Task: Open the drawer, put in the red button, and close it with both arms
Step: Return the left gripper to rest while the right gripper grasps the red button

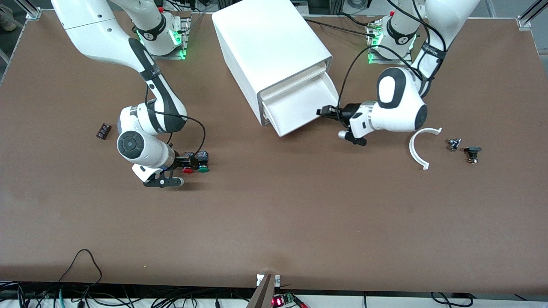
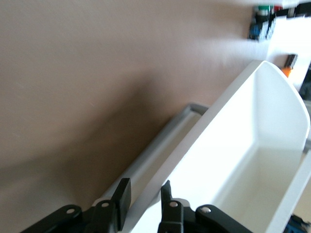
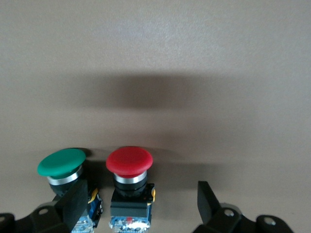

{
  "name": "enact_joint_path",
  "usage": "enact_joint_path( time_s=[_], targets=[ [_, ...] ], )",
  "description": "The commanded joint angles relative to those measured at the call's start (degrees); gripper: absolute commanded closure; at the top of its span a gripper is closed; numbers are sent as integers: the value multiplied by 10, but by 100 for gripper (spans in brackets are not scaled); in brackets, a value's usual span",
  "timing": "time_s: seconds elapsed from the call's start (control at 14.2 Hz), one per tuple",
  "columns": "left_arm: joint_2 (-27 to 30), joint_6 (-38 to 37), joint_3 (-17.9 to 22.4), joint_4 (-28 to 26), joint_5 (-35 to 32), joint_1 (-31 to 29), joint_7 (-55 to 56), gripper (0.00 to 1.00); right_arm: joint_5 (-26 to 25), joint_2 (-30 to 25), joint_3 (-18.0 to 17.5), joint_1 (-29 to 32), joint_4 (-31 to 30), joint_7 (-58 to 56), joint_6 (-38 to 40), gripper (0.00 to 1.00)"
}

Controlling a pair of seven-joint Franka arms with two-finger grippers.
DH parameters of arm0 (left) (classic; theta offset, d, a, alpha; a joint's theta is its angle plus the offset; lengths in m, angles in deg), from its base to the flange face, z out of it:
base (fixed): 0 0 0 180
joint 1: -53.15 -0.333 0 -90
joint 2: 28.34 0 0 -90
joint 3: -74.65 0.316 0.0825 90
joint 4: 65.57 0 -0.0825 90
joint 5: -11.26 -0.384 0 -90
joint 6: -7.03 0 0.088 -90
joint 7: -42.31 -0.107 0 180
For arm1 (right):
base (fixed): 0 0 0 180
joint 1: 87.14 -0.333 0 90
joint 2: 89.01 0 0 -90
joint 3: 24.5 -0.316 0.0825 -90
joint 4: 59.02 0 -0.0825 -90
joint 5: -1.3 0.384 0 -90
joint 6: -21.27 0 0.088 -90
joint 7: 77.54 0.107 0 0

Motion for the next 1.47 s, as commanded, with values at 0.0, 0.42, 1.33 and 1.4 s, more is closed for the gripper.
enact_joint_path(
  time_s=[0.0,0.42,1.33,1.4],
  targets=[
    [-18,66,8,7,-26,4,30,72,1,-7,1,-6,-17,13,-10,0],
    [-4,90,8,2,-26,-5,34,0,-1,-20,2,-6,-41,5,-13,0],
    [145,99,64,5,-63,-91,31,0,-11,-60,1,-5,-127,10,-72,9],
    [160,64,89,22,-117,-91,32,0,-11,-60,1,-5,-127,11,-71,23]
  ],
)
